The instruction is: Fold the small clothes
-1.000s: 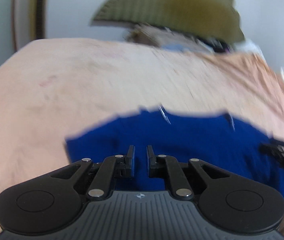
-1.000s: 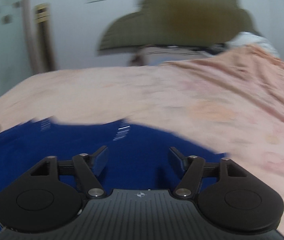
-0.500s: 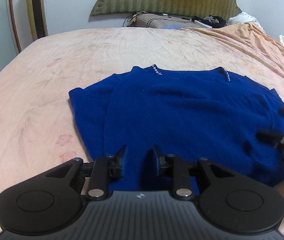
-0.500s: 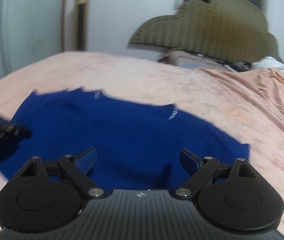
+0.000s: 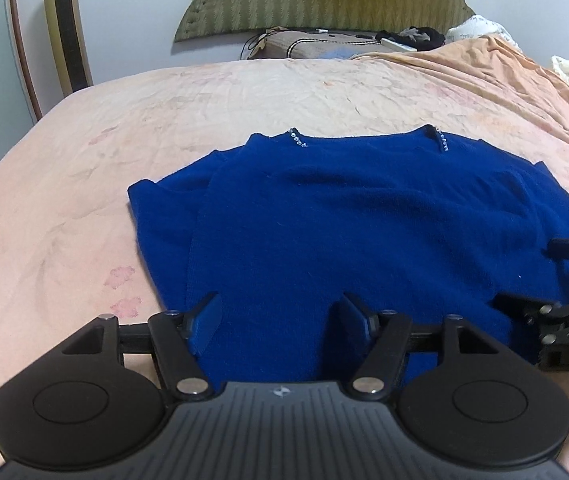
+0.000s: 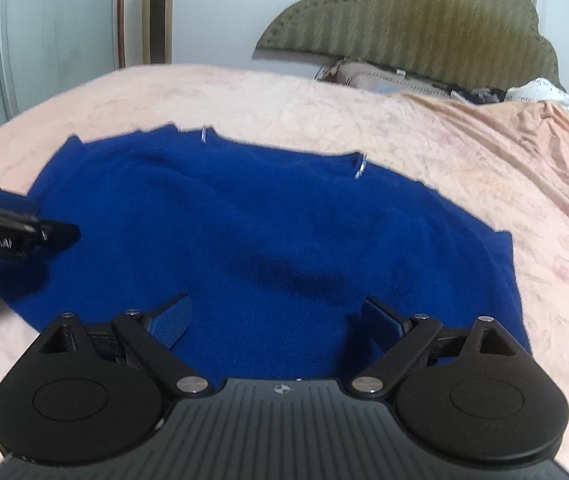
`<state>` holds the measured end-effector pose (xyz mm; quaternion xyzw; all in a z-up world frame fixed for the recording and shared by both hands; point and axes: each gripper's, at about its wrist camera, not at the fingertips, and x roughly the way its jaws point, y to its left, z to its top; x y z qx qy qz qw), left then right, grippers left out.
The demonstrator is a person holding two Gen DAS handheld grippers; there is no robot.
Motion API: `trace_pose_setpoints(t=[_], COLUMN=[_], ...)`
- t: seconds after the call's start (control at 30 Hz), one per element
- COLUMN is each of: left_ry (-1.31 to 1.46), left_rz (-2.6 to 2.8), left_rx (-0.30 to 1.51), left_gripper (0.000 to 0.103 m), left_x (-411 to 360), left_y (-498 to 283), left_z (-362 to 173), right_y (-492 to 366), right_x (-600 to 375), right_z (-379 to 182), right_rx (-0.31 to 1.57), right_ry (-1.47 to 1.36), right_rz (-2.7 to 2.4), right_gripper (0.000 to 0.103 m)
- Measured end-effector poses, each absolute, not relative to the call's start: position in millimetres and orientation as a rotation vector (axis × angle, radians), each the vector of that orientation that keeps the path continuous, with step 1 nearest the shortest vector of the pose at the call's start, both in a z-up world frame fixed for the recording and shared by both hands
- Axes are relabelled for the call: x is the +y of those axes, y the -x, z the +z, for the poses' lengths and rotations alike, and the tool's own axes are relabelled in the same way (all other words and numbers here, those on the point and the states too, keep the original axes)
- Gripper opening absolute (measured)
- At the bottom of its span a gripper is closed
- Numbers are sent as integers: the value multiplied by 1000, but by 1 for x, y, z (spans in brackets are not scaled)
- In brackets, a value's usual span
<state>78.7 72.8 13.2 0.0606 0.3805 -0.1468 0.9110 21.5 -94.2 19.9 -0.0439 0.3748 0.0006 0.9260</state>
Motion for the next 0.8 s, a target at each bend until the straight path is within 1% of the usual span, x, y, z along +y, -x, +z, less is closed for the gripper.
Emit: trace_pose_setpoints(t=[0.3, 0.4, 0.5, 0.57, 0.67, 0.73, 0.8], left_ry=[-130, -136, -147, -156, -160, -160, -164], left_rz=[-306, -306, -303, -302, -296, -288, -273], left_rx=[785, 784, 780, 776, 768, 759, 736], left_gripper=[66, 69, 71, 73, 79, 84, 87], left_x=[74, 73, 72, 71, 68, 66, 62], left_y=[-76, -75, -73, -72, -69, -66, -61], left_z=[13, 12, 10, 8, 5, 2, -2], right_y=[-19, -18, -16, -14, -10, -8, -8], right_x=[-96, -97, -99, -101, -102, -102, -102], right_z=[12, 9, 7, 5, 2, 1, 0], right_rx=[780, 777, 768, 756, 725, 706, 702], right_ry=[71, 58, 38, 30, 22, 14, 3], right_rz=[-12, -15, -14, -12, -13, -20, -26], right_gripper=[100, 103, 103, 103, 103, 103, 103])
